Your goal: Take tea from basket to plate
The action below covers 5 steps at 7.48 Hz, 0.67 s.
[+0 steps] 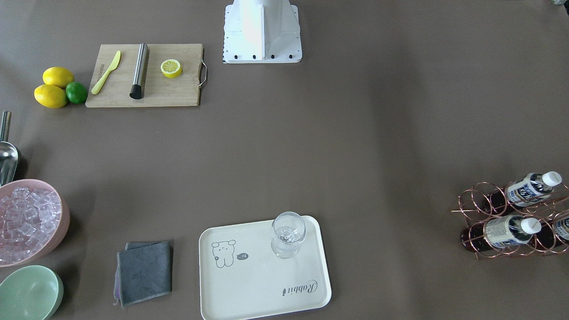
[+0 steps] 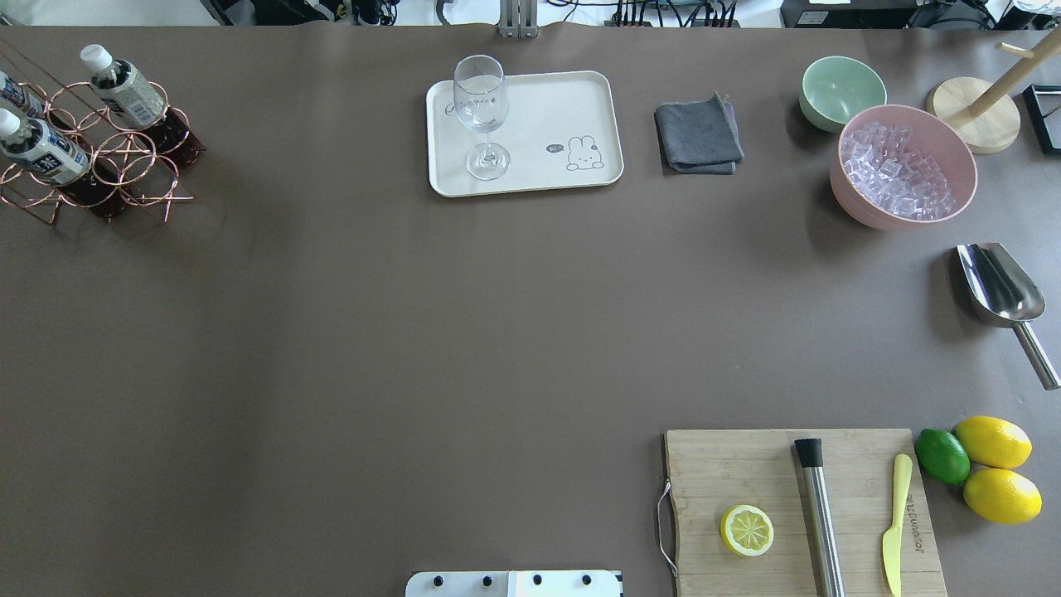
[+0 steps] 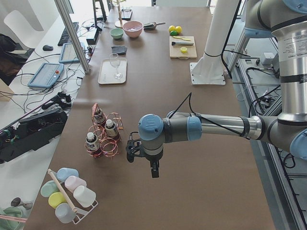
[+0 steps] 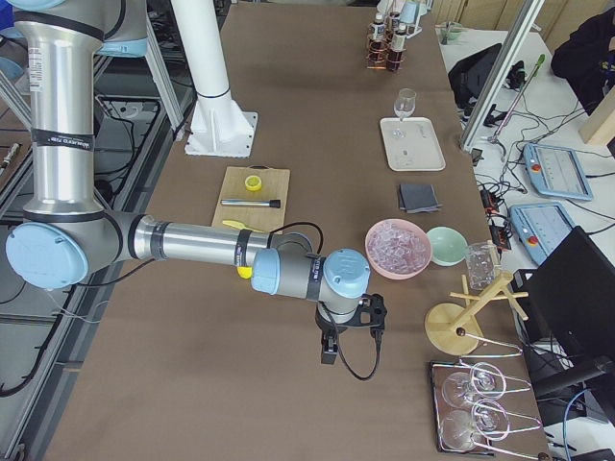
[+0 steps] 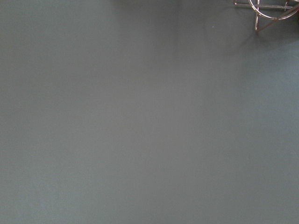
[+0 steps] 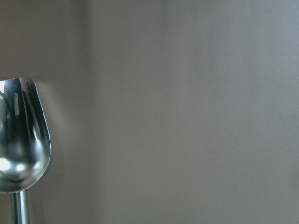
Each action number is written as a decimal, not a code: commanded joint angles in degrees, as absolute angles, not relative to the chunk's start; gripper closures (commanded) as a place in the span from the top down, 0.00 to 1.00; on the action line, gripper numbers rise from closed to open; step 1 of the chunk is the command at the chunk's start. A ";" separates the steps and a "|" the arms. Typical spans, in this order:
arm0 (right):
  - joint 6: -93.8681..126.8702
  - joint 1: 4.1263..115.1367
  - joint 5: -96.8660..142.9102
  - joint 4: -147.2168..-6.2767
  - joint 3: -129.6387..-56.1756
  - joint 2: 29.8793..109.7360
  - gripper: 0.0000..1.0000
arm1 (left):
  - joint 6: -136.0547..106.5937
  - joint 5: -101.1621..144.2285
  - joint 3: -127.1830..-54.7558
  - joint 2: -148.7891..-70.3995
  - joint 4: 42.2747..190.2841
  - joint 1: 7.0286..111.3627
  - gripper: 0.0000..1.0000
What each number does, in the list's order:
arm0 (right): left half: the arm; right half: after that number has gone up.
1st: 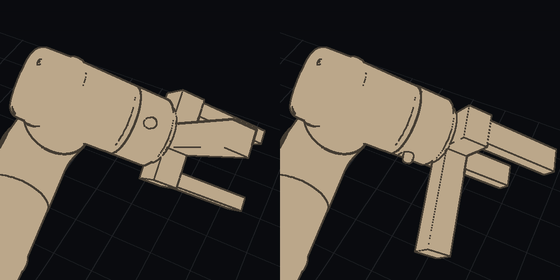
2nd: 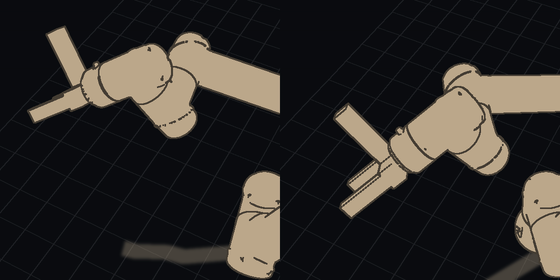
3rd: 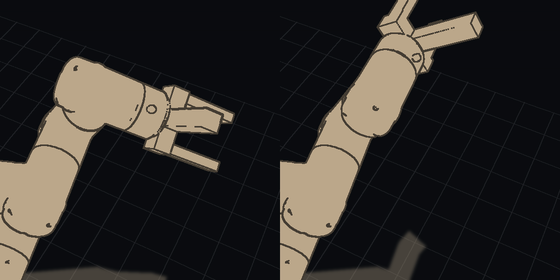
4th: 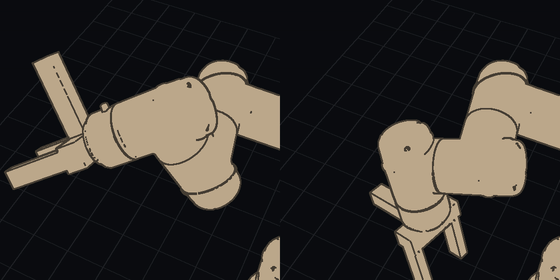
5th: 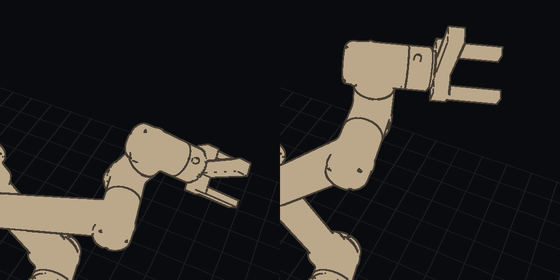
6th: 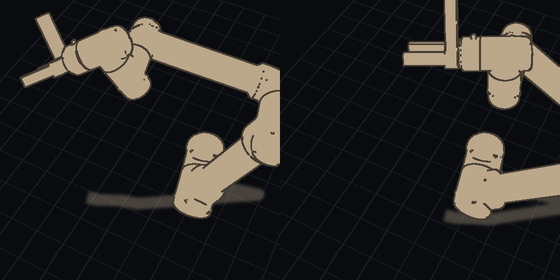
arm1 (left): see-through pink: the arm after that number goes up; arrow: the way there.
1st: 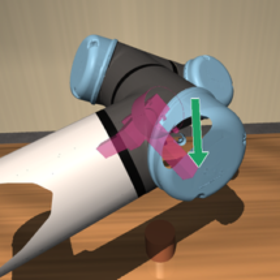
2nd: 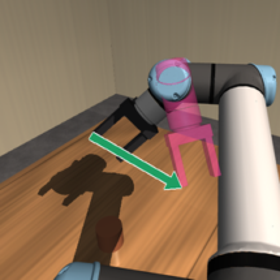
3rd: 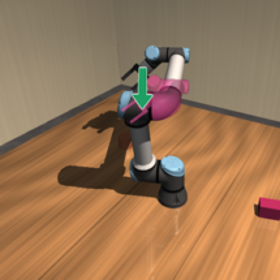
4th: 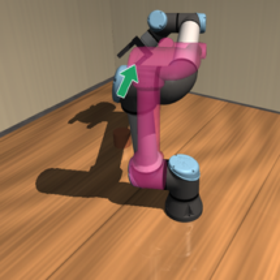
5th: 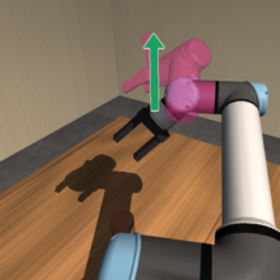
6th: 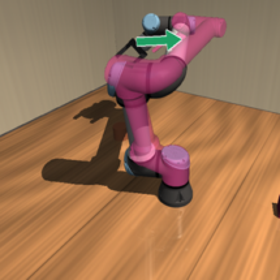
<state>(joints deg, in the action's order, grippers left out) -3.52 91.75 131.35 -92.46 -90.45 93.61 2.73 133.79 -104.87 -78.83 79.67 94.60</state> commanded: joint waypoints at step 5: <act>-3.69 91.76 131.40 -92.46 -90.44 93.69 1.00 | -15.34 134.30 -105.29 -80.75 79.45 97.91 0.99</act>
